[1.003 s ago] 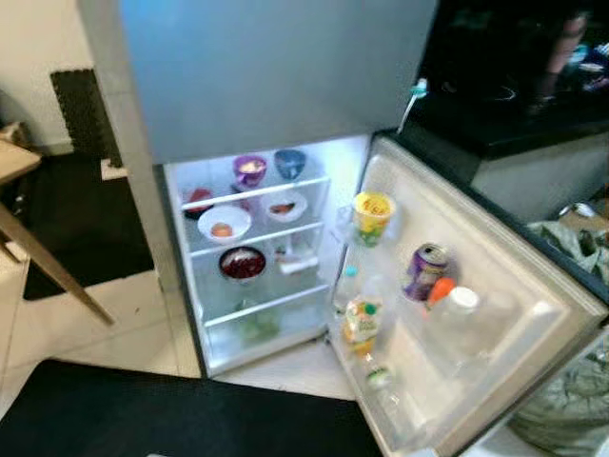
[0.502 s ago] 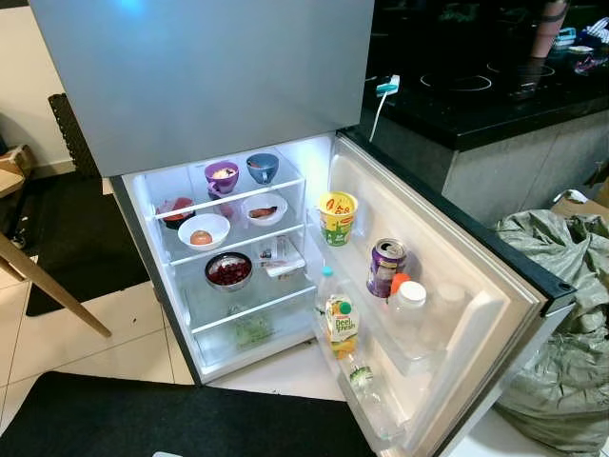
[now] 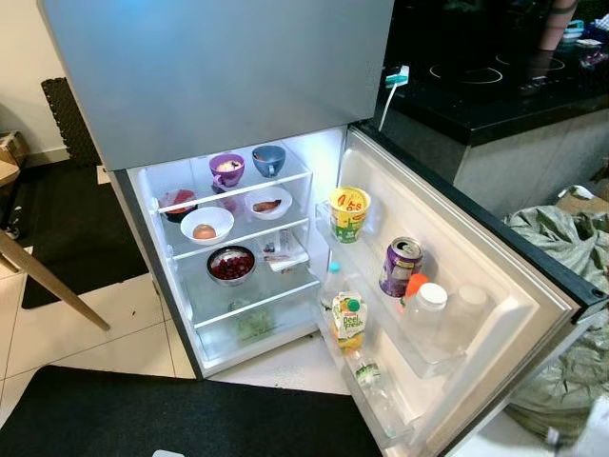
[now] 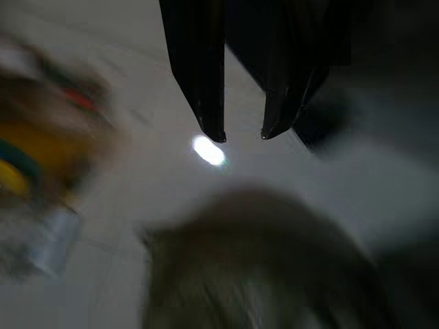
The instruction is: Restocking fridge
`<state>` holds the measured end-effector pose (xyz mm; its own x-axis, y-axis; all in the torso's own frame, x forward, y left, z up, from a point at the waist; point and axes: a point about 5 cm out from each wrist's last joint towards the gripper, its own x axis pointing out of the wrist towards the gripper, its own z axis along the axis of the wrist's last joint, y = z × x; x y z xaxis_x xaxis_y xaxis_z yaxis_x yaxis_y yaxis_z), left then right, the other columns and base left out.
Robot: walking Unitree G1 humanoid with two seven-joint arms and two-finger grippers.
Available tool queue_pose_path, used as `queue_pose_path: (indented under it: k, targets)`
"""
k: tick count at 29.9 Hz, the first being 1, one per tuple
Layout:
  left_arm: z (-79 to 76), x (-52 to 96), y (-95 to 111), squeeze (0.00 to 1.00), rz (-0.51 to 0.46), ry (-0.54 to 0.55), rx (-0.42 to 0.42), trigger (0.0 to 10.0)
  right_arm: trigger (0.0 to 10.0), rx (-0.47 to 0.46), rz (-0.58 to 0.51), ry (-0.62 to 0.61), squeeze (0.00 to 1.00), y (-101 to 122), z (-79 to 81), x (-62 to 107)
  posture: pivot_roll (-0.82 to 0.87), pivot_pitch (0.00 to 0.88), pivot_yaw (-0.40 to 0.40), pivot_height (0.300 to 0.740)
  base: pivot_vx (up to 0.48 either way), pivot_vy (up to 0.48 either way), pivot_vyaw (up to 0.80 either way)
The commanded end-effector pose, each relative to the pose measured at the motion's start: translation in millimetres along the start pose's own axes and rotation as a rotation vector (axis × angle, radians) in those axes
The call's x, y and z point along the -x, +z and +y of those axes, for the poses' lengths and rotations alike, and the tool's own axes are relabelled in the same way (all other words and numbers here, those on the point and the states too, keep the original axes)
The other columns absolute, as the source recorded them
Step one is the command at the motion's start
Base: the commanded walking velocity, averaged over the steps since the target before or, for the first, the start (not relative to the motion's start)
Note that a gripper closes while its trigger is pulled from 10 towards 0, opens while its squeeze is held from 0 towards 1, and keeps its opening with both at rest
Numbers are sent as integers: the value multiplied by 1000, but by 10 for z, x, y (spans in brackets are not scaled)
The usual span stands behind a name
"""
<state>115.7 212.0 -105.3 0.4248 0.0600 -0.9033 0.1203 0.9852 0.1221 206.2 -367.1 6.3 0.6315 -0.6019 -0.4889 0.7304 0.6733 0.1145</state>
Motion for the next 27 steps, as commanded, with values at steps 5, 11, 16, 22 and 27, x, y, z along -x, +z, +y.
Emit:
queue_pose_path:
  k: [5,11,16,22,27]
  targets:
    - [-72,8,-87,0,32,-25,5,10000,0,-48,-37,181,0,18,226,3,-53,4,4,740,0,0,0]
    - [-79,8,-90,0,32,-28,2,10000,0,-18,19,327,0,-166,438,58,-54,5,4,740,0,0,0]
    - [-81,8,-86,0,31,-30,0,10000,10000,-31,105,639,0,-426,751,210,-51,6,6,740,0,0,0]
    - [-65,9,-86,0,31,-27,-4,10000,10000,-74,294,1093,0,-748,1104,521,-54,7,7,740,0,0,0]
    - [-64,9,-86,0,32,-28,-4,10000,10000,-94,404,1370,0,-896,1276,759,-54,7,7,740,0,0,0]
